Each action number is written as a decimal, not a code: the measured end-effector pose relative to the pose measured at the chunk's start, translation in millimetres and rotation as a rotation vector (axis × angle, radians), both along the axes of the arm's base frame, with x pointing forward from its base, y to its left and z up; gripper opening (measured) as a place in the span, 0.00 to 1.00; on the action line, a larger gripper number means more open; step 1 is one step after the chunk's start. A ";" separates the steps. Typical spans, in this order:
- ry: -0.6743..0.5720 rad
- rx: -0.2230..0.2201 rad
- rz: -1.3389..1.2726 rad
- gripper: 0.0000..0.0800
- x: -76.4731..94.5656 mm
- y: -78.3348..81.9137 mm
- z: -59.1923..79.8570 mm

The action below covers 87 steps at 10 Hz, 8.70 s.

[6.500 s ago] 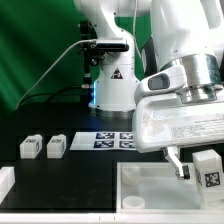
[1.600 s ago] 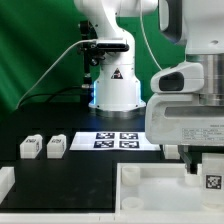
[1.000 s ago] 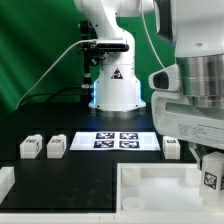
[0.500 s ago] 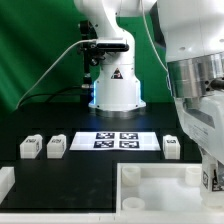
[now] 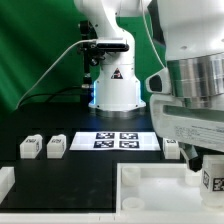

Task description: Assemble one leg

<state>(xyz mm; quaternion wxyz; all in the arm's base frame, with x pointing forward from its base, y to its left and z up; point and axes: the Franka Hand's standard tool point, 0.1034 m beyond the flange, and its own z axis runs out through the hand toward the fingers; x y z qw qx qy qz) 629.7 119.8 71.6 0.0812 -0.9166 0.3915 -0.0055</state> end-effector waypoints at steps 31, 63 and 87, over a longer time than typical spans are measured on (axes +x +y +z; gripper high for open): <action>-0.017 -0.085 0.721 0.81 1.5 -1.3 -1.2; 0.048 -0.071 0.085 0.36 4.2 -3.1 -4.3; 0.004 -0.085 0.461 0.37 3.4 0.6 -4.7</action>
Offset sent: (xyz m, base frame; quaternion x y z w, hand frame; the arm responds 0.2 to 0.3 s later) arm 0.0000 0.0000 0.0000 0.0000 0.0000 -0.2667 0.9638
